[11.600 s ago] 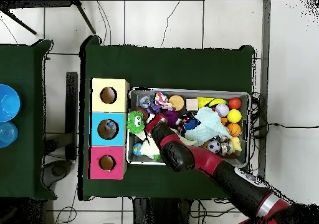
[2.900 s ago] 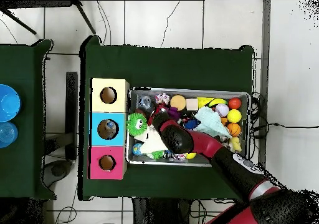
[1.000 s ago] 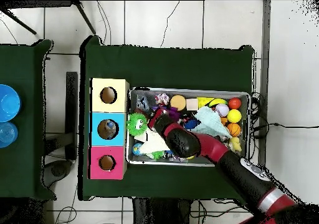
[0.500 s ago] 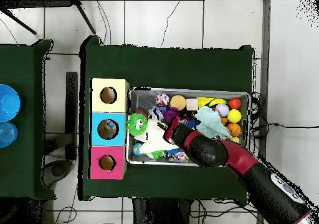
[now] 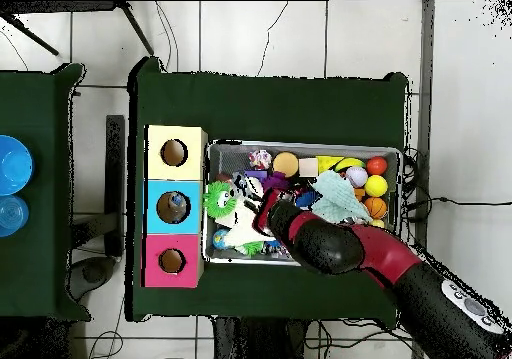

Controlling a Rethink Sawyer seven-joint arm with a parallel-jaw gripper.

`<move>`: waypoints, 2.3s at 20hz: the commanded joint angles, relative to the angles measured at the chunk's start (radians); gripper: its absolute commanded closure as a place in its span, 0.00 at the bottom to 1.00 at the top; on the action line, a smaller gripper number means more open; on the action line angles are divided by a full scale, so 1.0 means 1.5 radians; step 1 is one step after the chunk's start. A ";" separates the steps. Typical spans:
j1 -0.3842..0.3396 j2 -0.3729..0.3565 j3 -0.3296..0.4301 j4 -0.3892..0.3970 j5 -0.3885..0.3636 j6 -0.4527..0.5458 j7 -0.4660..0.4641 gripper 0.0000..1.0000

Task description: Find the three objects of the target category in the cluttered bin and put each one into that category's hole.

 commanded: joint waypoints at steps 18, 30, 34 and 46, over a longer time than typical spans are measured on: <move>0.192 -0.074 -0.087 0.058 0.098 -0.092 0.252 1.00; 0.263 -0.070 -0.166 0.038 0.115 -0.130 0.238 1.00; 0.297 -0.080 -0.213 0.023 0.117 -0.111 0.228 1.00; 0.345 -0.097 -0.272 0.015 0.151 -0.103 0.207 0.00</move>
